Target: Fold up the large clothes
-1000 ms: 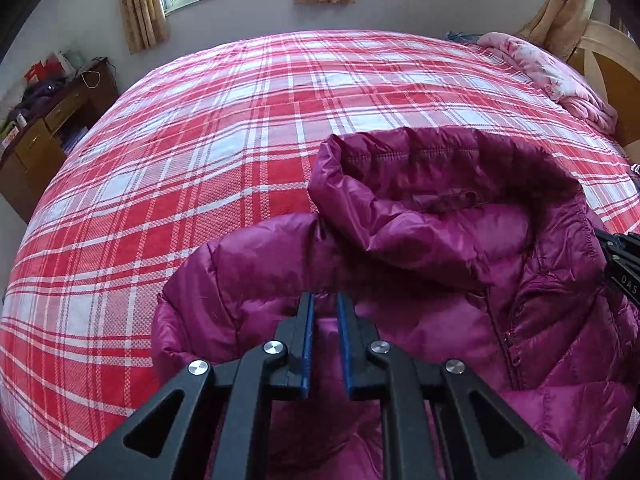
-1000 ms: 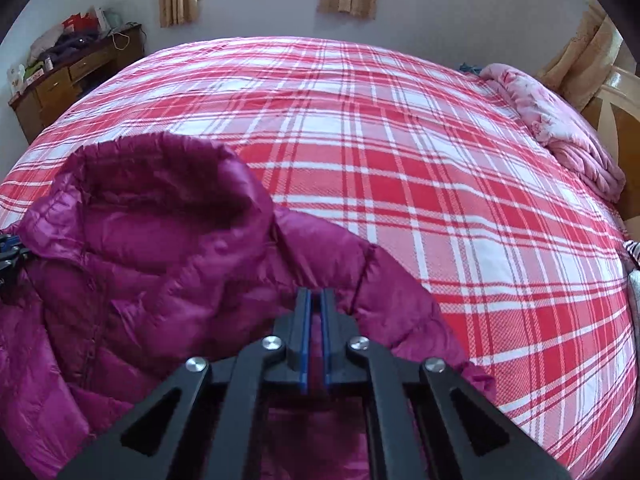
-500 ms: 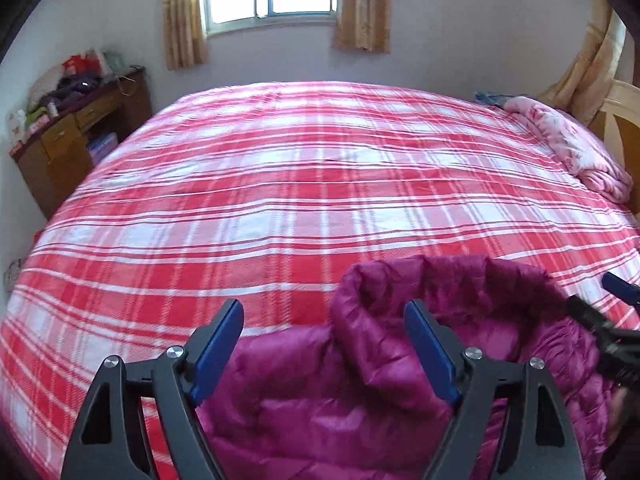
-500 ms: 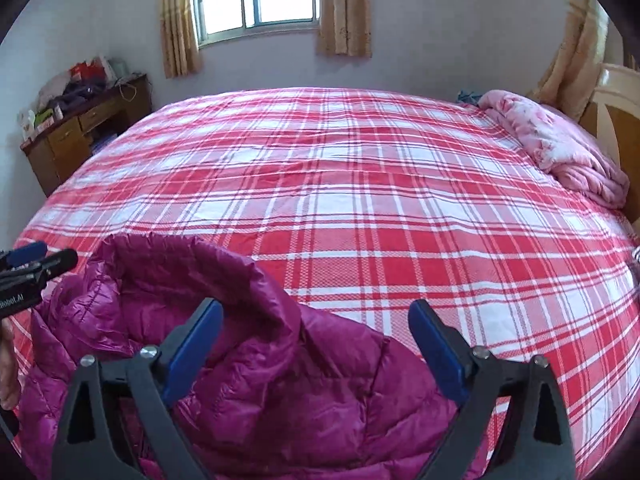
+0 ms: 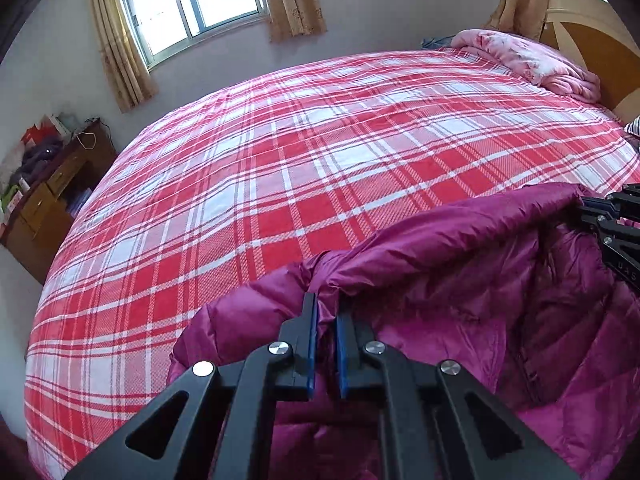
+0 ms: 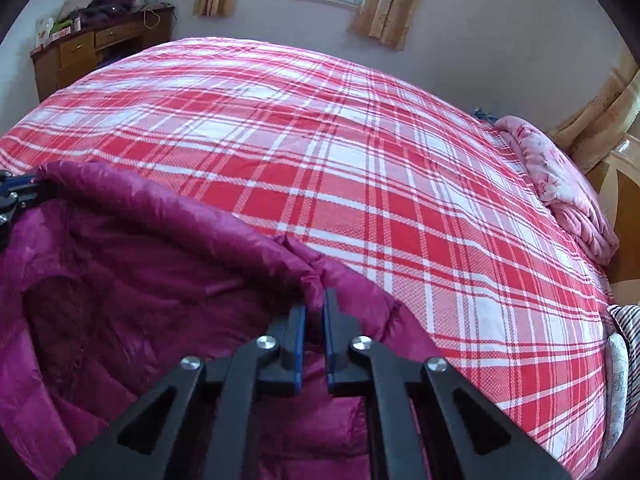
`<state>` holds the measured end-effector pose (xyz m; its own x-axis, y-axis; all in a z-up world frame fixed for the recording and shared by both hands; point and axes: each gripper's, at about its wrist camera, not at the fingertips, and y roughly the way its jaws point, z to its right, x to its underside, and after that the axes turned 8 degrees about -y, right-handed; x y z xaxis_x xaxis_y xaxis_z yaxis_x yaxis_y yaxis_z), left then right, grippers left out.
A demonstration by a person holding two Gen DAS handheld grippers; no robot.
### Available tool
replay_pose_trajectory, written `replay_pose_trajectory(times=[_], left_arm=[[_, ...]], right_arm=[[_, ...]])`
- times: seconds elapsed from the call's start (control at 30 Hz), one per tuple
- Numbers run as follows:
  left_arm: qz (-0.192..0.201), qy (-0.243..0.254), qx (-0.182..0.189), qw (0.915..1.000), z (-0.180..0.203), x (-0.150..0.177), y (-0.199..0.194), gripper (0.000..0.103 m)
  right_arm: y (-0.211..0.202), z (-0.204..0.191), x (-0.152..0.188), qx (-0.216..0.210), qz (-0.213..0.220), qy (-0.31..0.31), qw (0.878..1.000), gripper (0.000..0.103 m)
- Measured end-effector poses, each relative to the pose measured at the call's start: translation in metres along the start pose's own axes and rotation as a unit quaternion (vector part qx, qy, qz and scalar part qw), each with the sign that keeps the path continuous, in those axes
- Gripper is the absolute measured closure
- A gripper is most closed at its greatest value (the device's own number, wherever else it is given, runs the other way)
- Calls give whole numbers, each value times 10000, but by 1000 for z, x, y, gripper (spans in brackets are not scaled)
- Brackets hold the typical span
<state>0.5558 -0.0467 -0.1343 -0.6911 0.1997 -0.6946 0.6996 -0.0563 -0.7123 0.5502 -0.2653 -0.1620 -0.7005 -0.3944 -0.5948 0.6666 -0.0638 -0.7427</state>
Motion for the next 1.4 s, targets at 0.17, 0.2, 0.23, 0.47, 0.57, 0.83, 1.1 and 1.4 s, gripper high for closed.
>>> replay_pose_trajectory(times=[0.17,0.2,0.23,0.47,0.57,0.83,1.1,1.4], left_arm=[[307,-324,208,9988,-5,-4,-31,88],[478,-456,324,9973,-8,-6,-44,84],[630,-554,388,9957,-10,-9,-54,72],[1440,-1187,678,9801,-4,-44,-84,10],[1027,-808,393,9907,27,-50,-53,10],[-33,-775,336,9964,31,-18,19,10],[-80,-960,363,9947,22,-14,25,10],[-503,-1000,246,9934,23,-7,51,9]], right_arm=[[5,-4,9,98,148,16,9998,95],[8,-4,11,95,159,38,9998,95],[9,-5,12,107,178,40,9998,95],[9,-10,13,226,211,-55,9995,93],[9,-10,12,147,242,4,9996,92],[-38,18,16,-585,786,559,9936,57],[-25,14,-27,-815,810,1430,9830,47],[19,-16,-7,-789,182,939,9923,54]])
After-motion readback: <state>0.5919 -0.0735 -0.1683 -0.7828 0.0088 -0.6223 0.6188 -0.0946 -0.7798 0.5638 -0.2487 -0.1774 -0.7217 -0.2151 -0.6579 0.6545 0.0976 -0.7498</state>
